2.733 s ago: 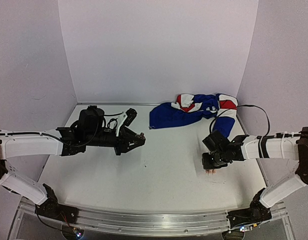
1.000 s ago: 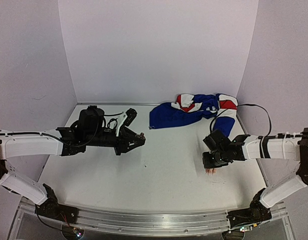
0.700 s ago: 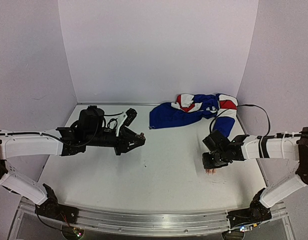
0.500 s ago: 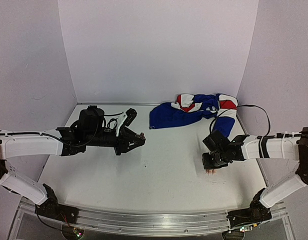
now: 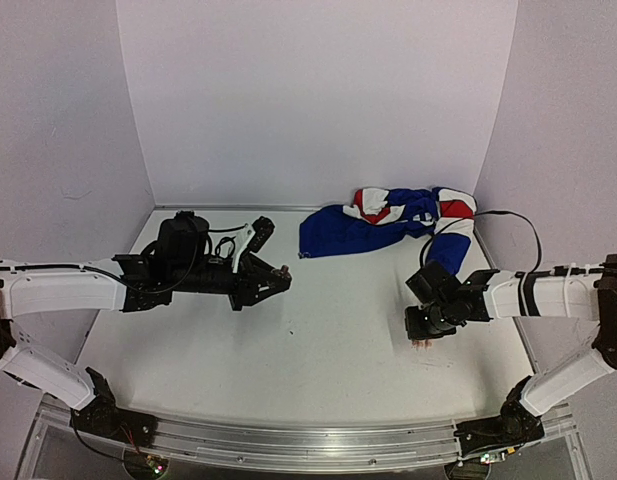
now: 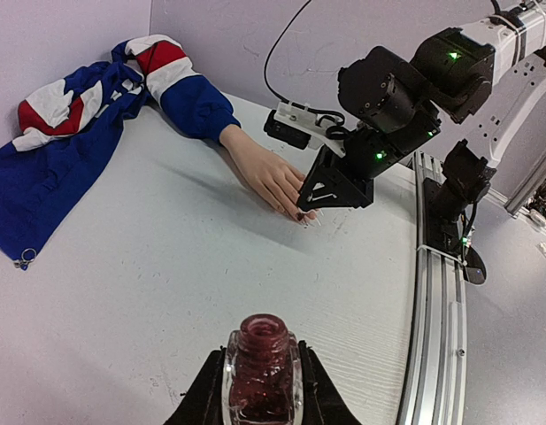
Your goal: Paint the nails
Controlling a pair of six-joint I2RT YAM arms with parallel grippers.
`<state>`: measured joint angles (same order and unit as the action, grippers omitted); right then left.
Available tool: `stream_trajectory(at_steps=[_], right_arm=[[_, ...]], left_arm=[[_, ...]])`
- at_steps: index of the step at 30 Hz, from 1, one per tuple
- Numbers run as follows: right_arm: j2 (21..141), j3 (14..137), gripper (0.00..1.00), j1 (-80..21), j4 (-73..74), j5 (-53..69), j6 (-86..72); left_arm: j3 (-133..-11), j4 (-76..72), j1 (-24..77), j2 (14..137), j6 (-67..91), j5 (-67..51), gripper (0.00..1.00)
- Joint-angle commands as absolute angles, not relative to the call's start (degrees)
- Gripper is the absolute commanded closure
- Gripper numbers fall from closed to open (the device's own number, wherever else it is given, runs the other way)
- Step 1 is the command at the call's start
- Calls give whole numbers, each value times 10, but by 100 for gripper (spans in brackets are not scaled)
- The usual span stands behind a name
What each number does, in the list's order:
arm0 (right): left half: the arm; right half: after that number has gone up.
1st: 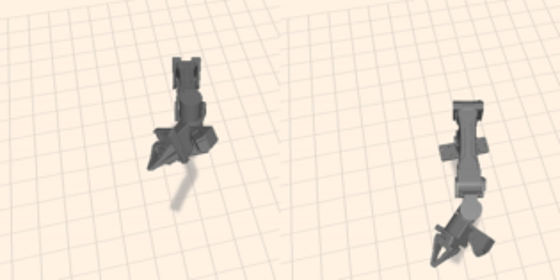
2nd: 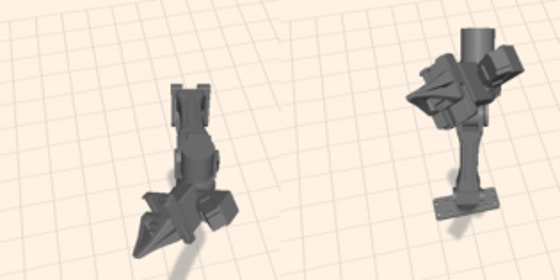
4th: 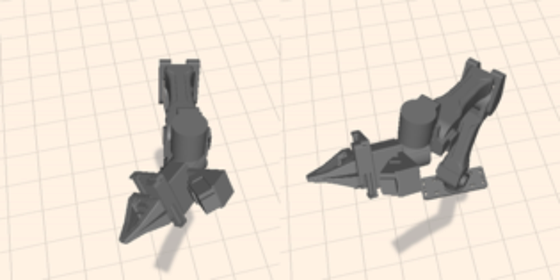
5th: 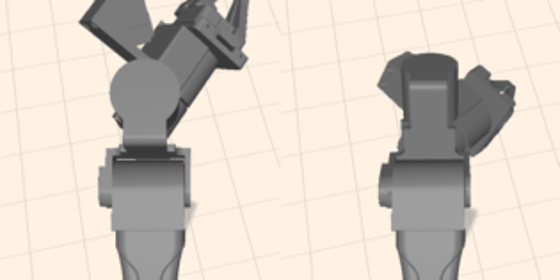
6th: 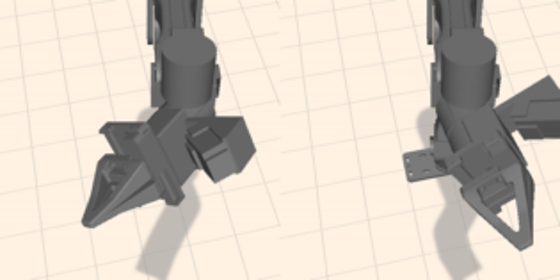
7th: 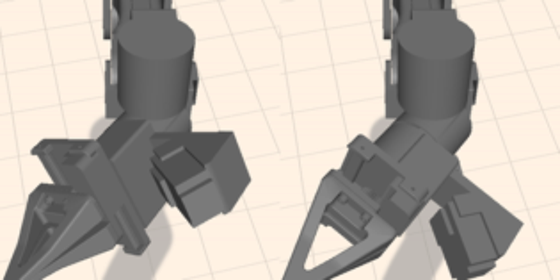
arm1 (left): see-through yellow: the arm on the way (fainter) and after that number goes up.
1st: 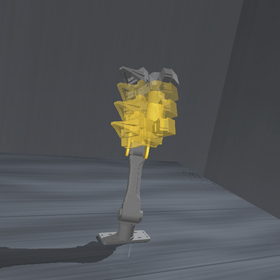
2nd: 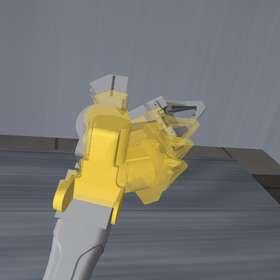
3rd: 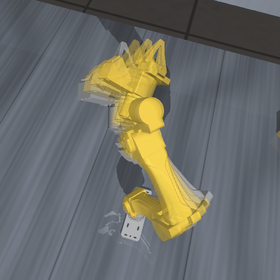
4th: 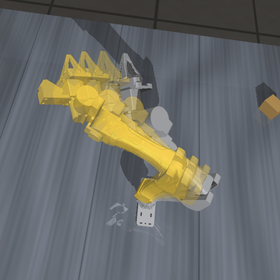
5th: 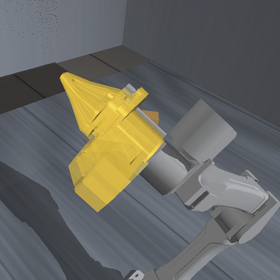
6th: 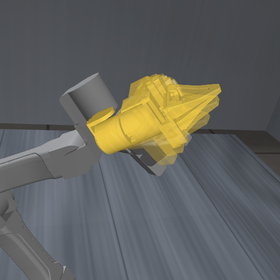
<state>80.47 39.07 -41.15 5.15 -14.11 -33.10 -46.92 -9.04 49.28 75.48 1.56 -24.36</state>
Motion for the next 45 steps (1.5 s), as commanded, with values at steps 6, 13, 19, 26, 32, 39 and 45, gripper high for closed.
stream_trajectory(at_steps=[6, 13, 19, 26, 32, 39, 45], right_arm=[[786, 389, 100, -409, 84, -134, -348], [780, 387, 100, -409, 90, -128, -353], [764, 391, 100, -409, 90, -113, -354], [701, 422, 100, -409, 89, -112, -325], [686, 461, 100, -409, -8, -28, -260], [707, 508, 100, -409, -156, 244, -202], [728, 561, 100, -412, -192, 388, -186]], left_arm=[[-503, -108, 491, 746, 21, -256, 100], [-502, -108, 491, 745, 21, -257, 100], [-500, -109, 491, 743, 22, -256, 100], [-499, -108, 492, 744, 21, -253, 100], [-499, -108, 491, 746, 22, -251, 100], [-486, -107, 492, 734, 5, -289, 100], [-475, -103, 496, 739, -34, -321, 100]])
